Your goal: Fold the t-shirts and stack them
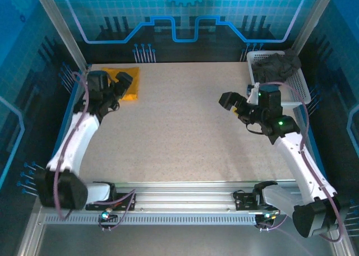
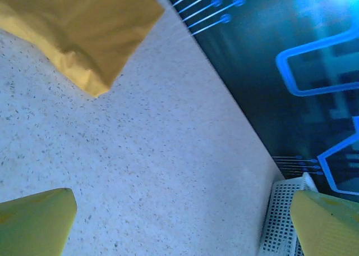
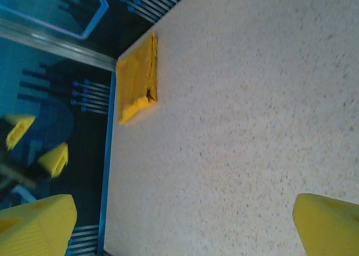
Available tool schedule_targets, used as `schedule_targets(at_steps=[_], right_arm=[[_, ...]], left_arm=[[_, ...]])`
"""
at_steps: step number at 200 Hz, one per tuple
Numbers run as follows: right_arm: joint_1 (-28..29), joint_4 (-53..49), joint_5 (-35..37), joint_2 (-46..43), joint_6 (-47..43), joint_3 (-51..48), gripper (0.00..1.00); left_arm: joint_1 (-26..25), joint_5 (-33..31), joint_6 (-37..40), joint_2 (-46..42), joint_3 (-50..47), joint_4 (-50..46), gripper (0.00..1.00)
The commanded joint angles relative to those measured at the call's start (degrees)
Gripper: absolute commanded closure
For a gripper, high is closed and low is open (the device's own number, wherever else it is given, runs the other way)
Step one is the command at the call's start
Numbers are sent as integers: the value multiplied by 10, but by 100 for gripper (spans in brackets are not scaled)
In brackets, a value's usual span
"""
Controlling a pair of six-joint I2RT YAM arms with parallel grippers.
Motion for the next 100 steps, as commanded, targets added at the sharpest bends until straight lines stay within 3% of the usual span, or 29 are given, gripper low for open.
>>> schedule_targets(at_steps=[1, 15, 30, 43, 56, 76, 100], right_arm=[[-20, -39, 58, -2, -26, 40, 0], [-16, -84, 154, -2, -55, 55, 0], [-3, -107, 322, -9, -92, 46, 0], [-5, -16, 406, -32, -168, -24, 0], [-2, 107, 477, -46, -238, -132, 0], [-1, 229, 520, -25, -337, -231, 0], [-1, 325, 504, 10, -400, -312, 0]], left_arm=[[-59, -215, -33, -54, -50, -108, 1], [-100, -318, -23, -85, -64, -158, 1], [-115, -327, 145, -131, -121, -86, 1], [-118, -333, 273, -175, -187, -32, 1], [-114, -346, 323, -205, -244, -4, 1], [-106, -301, 390, -242, -353, 125, 1], [-82, -269, 408, -223, -425, 266, 1]])
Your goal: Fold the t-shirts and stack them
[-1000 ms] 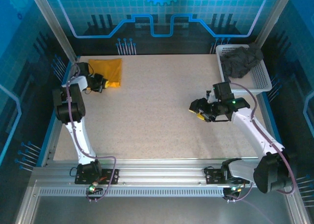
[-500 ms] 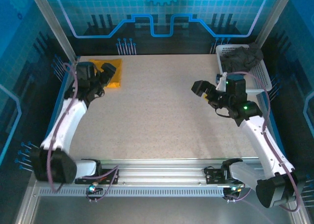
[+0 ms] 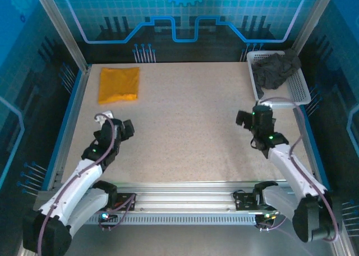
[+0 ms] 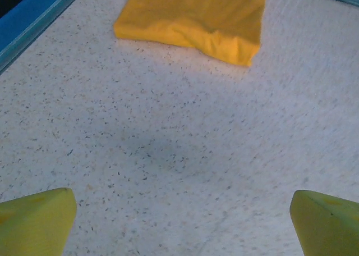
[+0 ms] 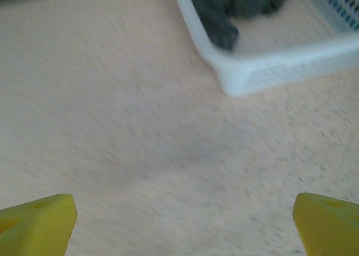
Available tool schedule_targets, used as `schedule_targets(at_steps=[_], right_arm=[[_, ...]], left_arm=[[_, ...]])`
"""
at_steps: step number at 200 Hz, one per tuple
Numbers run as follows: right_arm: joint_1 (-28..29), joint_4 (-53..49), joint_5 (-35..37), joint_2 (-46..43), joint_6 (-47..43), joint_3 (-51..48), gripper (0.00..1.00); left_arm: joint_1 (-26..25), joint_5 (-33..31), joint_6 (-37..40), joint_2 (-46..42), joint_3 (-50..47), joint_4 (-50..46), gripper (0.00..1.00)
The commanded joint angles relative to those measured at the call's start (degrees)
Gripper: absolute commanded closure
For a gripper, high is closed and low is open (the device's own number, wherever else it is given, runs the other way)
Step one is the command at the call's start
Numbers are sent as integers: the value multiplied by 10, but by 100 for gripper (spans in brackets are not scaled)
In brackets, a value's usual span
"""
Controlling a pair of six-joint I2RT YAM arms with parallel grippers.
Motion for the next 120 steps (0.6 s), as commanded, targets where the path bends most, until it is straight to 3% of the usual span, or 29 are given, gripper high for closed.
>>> schedule_targets(at_steps=[1, 27, 63, 82, 100, 120], right_arm=[[5, 158, 64, 24, -121, -62, 0], [-9, 192, 28, 96, -129, -68, 0], [-32, 314, -22, 186, -149, -39, 0], [-53, 391, -61, 229, -153, -31, 0], [-62, 387, -100, 257, -158, -18, 0], [-54, 471, -136, 253, -183, -68, 0]], left_arm=[[27, 15, 90, 19, -42, 173, 1], [95, 86, 106, 147, -18, 242, 1], [144, 143, 113, 295, -21, 427, 1], [155, 168, 138, 332, -11, 482, 1], [170, 196, 149, 360, -37, 578, 1], [173, 231, 159, 357, -77, 648, 1]])
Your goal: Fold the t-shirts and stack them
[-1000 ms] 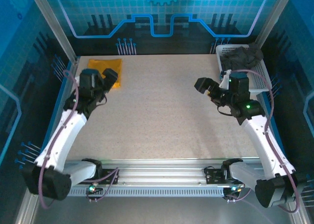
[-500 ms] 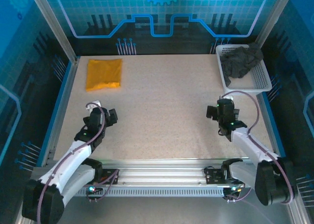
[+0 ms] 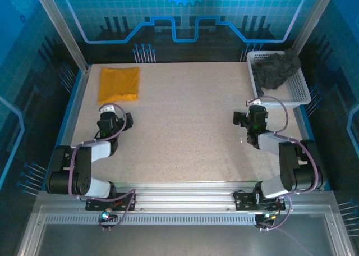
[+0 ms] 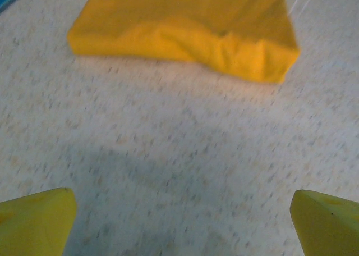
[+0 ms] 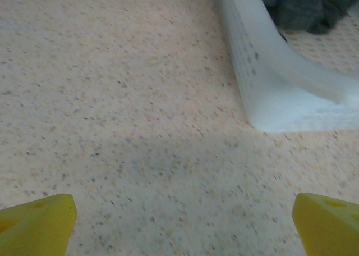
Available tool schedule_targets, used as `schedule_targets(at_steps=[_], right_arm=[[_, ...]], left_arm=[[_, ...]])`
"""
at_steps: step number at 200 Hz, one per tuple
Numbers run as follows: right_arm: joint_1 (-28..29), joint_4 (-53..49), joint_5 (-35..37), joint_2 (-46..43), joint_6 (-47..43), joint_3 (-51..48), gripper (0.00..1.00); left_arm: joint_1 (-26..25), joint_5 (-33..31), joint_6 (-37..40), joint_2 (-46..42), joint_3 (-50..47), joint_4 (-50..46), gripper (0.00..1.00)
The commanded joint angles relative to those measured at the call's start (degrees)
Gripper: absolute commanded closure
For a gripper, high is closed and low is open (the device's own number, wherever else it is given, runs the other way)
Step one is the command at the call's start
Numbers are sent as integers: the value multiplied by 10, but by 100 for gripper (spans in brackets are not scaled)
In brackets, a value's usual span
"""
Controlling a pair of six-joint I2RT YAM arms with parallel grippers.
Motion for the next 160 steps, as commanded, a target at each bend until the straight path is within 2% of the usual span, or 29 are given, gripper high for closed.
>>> schedule_targets(at_steps=[1, 10, 18, 23, 27, 44, 55, 61, 72, 160], right_arm=[[1, 130, -66, 1, -33, -40, 0], [-1, 188, -69, 7, -33, -71, 0], [-2, 241, -69, 18, -35, -91, 0], [-2, 240, -69, 14, -33, -91, 0], [-2, 218, -71, 11, -32, -84, 0], [7, 190, -69, 20, -44, -62, 0], [8, 186, -65, 19, -45, -61, 0], [8, 193, -64, 22, -46, -63, 0], [9, 192, -64, 22, -46, -62, 0], [4, 187, -73, 20, -44, -61, 0]], left_arm=[[9, 64, 33, 4, -43, 170, 1], [3, 71, 42, 20, -71, 231, 1], [-4, 64, 50, 63, -97, 322, 1], [-5, 67, 58, 98, -107, 400, 1], [-6, 67, 60, 108, -113, 424, 1], [-5, 58, 43, 58, -69, 257, 1], [-6, 90, 64, 72, -19, 192, 1], [-15, 83, 70, 66, -10, 161, 1], [-16, 82, 72, 72, -13, 183, 1], [-17, 81, 72, 70, -11, 175, 1]])
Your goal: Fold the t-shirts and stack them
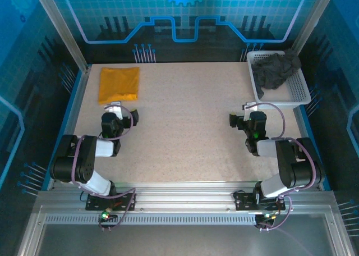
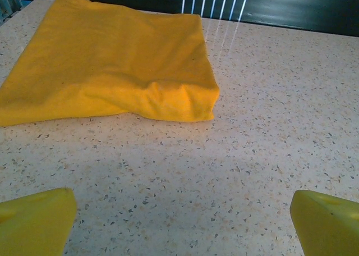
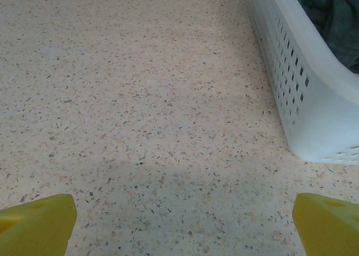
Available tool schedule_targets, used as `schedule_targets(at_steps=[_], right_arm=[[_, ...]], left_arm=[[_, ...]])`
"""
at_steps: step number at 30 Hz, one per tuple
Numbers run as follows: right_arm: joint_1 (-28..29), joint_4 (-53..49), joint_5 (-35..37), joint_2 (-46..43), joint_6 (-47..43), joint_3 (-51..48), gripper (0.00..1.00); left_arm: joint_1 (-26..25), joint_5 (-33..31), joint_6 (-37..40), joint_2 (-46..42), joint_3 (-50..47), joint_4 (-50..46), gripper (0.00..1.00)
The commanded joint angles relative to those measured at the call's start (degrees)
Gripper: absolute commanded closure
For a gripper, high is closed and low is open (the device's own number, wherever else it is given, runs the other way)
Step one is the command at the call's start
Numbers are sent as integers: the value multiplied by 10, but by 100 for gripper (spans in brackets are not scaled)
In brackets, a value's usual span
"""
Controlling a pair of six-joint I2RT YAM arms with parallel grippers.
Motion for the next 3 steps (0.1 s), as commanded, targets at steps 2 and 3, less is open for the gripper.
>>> schedule_targets(at_steps=[2, 3], right_arm=[[3, 21, -7, 3, -7, 10, 0], [2, 21, -7, 3, -8, 9, 0]], left_arm=[[-2, 9, 10, -6, 2, -1, 1], [-2, 10, 10, -6, 2, -1, 1]])
